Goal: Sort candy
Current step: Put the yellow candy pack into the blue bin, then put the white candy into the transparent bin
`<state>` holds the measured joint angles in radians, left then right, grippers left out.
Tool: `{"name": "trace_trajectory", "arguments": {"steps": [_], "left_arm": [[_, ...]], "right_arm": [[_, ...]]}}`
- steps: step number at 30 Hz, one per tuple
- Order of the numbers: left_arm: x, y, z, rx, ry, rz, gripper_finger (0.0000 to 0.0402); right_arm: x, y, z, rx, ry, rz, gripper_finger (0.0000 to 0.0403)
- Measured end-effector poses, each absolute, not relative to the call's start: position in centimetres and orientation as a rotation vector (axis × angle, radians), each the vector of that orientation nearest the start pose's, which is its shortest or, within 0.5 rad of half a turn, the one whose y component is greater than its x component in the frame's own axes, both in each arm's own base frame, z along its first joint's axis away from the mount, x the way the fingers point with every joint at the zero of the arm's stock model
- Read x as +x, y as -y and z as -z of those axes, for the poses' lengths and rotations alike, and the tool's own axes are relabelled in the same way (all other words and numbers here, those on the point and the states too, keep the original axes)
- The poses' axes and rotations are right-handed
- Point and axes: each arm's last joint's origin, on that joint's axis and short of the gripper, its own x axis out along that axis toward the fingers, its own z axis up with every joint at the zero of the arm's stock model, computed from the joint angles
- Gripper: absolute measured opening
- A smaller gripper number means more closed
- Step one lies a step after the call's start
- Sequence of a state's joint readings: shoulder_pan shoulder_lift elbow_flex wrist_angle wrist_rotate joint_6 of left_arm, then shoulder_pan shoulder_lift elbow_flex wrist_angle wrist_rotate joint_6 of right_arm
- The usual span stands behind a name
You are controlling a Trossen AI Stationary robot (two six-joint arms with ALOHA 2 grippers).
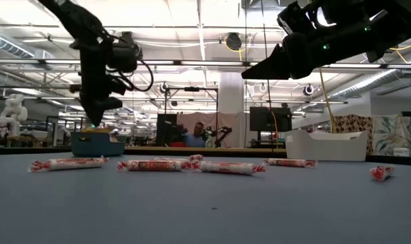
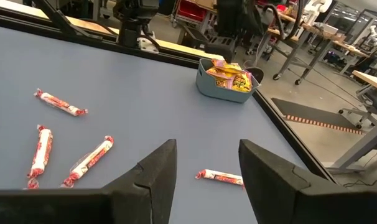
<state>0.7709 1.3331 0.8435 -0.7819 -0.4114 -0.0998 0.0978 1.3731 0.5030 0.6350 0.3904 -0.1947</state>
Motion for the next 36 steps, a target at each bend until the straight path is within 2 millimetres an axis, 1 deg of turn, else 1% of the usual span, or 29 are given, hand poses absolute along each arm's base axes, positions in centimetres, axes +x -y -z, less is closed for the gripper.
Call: {"name": "trace_trajectory", "arguments": {"steps": [5,9,11,14,17,20,24,28,33,36], "left_arm": [[15.0,-17.4,-19.3,-0.345,-1.210,-1.108,0.0020],[14.8,-17.4,-18.1,-0.351,-1.185,-1.110,0.0013],[14.8,-17.4,-17.8,-0.348,-1.176,-1.111,0.0013],[15.0,-17.3,-18.0,-0.345,-1.178,-1.099,0.0013],[15.3,-17.2,-18.6,-0.346,-1.191,-1.080,0.0012],[15.7,-17.0,-19.4,-0.332,-1.217,-1.053,0.0012],[16.2,-17.1,-20.5,-0.306,-1.201,-1.039,0.0013],[16.2,-16.8,-21.1,-0.308,-1.167,-1.046,0.0036],[16.1,-16.0,-22.3,-0.291,-1.102,-1.042,0.0097],[16.2,-15.0,-23.4,-0.272,-1.042,-1.006,0.0127]], "right_arm": [[26.4,-1.5,-19.2,-0.242,-0.256,0.269,0.0164],[26.4,-1.5,-19.2,-0.242,-0.255,0.270,0.0164],[26.4,-1.5,-19.2,-0.242,-0.255,0.269,0.0164],[26.4,-1.5,-19.2,-0.242,-0.255,0.270,0.0164],[26.4,-1.5,-19.2,-0.243,-0.258,0.270,0.0164],[26.3,-1.1,-18.9,-0.269,-0.295,0.329,0.0164],[26.1,-0.5,-18.5,-0.243,-0.338,0.389,0.0165],[26.1,0.2,-18.4,-0.162,-0.336,0.406,0.0165],[26.0,0.6,-18.1,-0.062,-0.344,0.438,0.0165],[26.2,0.6,-18.2,-0.017,-0.409,0.451,0.0165]]}}
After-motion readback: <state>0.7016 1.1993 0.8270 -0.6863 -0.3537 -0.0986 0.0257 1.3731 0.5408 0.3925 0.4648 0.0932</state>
